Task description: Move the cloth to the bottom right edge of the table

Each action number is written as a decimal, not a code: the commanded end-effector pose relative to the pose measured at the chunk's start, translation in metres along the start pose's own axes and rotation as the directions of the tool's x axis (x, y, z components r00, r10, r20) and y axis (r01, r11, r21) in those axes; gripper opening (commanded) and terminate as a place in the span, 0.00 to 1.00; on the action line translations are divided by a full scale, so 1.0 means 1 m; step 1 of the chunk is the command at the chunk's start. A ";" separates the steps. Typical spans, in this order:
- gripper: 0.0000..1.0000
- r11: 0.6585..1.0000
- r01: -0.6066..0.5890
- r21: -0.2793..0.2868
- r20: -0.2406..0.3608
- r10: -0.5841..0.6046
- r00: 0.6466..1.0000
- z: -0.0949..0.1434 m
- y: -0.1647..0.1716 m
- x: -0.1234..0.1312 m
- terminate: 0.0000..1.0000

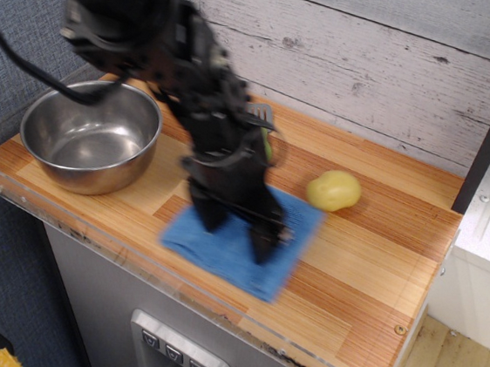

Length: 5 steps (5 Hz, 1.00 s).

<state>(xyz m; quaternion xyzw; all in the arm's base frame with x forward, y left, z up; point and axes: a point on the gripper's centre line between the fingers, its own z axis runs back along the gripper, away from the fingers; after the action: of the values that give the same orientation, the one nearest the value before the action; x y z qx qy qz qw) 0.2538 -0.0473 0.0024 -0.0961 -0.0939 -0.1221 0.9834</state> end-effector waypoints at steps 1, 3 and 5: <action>1.00 0.980 0.193 -0.047 -0.139 -0.198 0.970 -0.020 -0.109 -0.025 0.00; 1.00 0.980 0.196 0.020 -0.156 -0.191 0.969 -0.019 -0.147 -0.029 0.00; 1.00 0.993 0.113 0.033 -0.110 -0.109 0.988 0.007 -0.132 -0.009 0.00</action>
<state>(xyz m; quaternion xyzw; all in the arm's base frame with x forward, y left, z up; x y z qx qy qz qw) 0.2137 -0.1500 0.0142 -0.0418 -0.0196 -0.1584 0.9863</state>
